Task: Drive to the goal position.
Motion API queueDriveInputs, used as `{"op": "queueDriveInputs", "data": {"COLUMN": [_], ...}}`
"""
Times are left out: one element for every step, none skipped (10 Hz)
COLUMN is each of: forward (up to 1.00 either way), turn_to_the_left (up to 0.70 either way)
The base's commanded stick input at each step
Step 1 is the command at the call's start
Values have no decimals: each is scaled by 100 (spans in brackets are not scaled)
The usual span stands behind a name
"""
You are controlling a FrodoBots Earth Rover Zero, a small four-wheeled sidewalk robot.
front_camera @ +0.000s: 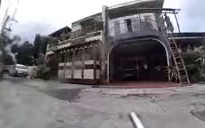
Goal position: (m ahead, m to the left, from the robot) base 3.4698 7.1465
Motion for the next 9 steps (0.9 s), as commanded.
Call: {"op": "queueDriveInputs", "data": {"forward": [0,0,0,0,0,0,0,6,15], "turn_to_the_left": [70,70,70,70,70,70,70,64,55]}}
